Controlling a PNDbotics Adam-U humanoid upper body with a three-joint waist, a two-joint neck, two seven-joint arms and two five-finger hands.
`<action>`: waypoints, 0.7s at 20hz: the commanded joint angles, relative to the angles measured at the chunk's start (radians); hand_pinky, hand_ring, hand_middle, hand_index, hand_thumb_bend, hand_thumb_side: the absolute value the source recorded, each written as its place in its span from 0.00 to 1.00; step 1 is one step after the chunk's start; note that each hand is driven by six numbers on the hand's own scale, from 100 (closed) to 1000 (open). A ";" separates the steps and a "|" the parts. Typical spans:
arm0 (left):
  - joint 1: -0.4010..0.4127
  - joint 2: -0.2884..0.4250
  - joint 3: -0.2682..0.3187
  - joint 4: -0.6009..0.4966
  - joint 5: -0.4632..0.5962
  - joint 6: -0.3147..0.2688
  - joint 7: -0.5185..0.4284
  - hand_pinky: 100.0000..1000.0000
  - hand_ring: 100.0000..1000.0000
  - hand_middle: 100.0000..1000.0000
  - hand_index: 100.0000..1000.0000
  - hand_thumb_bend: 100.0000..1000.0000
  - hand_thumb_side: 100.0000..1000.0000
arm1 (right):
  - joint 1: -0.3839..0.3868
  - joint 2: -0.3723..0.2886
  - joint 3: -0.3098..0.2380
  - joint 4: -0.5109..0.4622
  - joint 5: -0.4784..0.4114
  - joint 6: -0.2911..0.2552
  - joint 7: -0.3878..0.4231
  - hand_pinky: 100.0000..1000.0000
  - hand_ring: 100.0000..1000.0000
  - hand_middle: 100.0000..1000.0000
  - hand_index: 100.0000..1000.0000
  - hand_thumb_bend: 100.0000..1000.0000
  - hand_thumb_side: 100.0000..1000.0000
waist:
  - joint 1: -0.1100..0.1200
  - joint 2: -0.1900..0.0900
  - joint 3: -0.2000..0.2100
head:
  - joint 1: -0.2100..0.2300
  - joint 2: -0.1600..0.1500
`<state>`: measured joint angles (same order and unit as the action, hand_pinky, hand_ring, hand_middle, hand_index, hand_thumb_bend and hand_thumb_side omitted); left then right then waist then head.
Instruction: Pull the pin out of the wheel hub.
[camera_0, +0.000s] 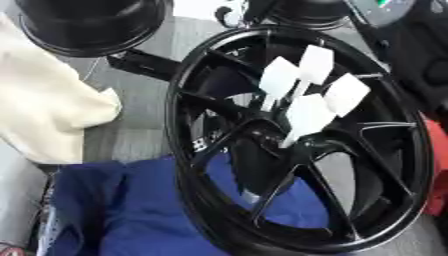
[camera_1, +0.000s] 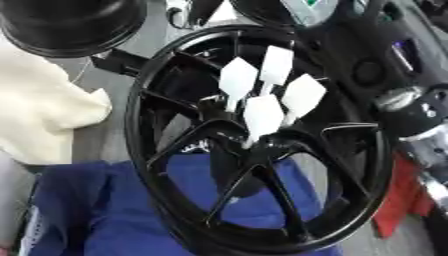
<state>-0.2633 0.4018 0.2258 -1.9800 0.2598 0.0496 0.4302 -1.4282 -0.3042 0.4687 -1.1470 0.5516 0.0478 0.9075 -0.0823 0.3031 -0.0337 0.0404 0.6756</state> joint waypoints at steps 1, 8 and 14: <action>-0.008 0.009 0.002 -0.020 0.004 0.000 -0.001 0.71 0.74 0.63 0.76 0.00 0.71 | -0.017 -0.015 -0.006 0.011 0.003 -0.033 -0.001 0.83 0.83 0.81 0.87 0.00 0.00 | 0.006 -0.013 0.000 | 0.004 0.006; -0.004 0.005 0.003 -0.020 0.004 0.003 -0.001 0.71 0.74 0.63 0.76 0.00 0.71 | 0.000 -0.039 -0.020 0.029 0.024 -0.021 -0.001 0.83 0.83 0.81 0.87 0.00 0.00 | 0.006 -0.017 -0.007 | 0.018 0.013; 0.008 0.006 0.009 -0.020 0.001 0.007 0.005 0.71 0.74 0.63 0.76 0.00 0.71 | 0.027 -0.126 -0.018 0.008 -0.032 -0.006 -0.001 0.83 0.83 0.82 0.88 0.00 0.06 | 0.002 -0.024 -0.026 | 0.053 0.030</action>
<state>-0.2520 0.3961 0.2262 -1.9800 0.2600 0.0538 0.4328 -1.3835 -0.3827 0.4619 -1.1195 0.5365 0.0369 0.9074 -0.0855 0.3035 -0.0606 0.0844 0.6997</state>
